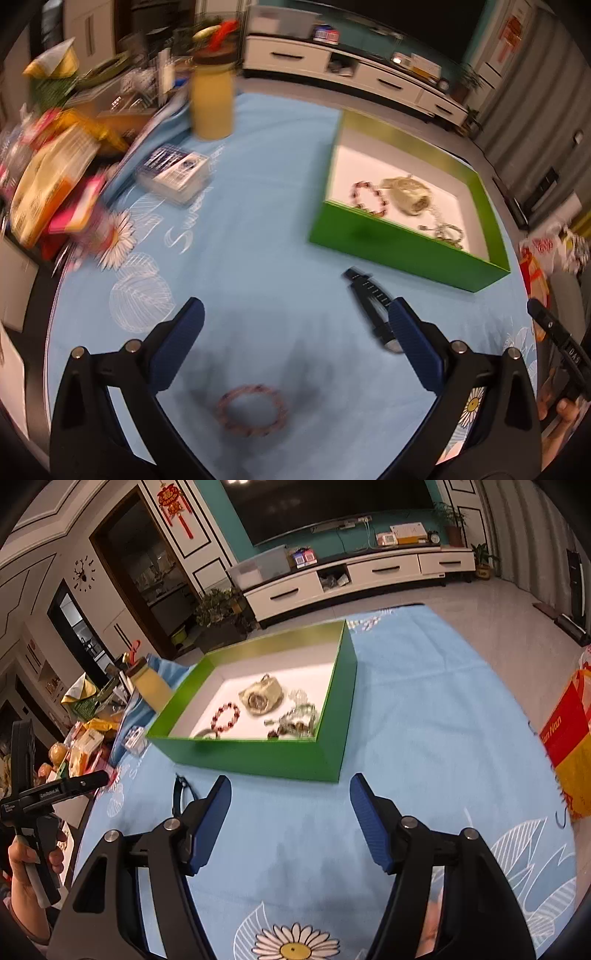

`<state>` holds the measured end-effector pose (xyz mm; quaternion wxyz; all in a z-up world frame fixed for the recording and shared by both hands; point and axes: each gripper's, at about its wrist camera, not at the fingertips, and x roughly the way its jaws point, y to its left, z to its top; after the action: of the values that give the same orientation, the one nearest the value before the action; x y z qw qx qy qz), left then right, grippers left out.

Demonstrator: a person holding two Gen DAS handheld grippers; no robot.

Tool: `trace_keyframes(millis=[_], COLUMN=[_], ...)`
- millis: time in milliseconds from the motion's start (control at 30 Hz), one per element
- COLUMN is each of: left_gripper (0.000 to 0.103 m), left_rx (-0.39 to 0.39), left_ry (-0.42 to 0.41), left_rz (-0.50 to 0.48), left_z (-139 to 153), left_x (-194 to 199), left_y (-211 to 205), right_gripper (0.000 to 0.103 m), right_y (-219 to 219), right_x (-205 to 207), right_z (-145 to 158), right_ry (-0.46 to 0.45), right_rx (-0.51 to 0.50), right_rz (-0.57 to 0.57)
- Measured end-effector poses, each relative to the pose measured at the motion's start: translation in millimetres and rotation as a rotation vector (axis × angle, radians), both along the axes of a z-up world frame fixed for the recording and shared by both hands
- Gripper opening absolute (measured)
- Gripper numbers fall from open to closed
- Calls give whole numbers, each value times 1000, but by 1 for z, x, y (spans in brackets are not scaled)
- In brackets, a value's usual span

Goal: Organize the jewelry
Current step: 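Withdraw both tools from the box toward the pink-purple bracelet and black watch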

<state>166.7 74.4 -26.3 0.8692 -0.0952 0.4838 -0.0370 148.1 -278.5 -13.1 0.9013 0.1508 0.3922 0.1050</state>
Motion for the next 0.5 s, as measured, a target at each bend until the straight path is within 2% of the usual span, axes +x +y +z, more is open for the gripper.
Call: trace_keyframes(millis=[133, 333, 500], left_gripper=[101, 100, 85], left_rx=[-19, 9, 28], left_ry=[37, 70, 68], left_rz=[52, 50, 10], left_z=[-16, -40, -53], left_x=[-19, -46, -62], left_y=[27, 40, 41], right_gripper=[67, 67, 67], right_y=[8, 23, 33], right_x=[-6, -11, -14], right_z=[-9, -16, -21], right_ry=[25, 46, 62], right_rx=[1, 0, 4], right_rz=[19, 54, 78])
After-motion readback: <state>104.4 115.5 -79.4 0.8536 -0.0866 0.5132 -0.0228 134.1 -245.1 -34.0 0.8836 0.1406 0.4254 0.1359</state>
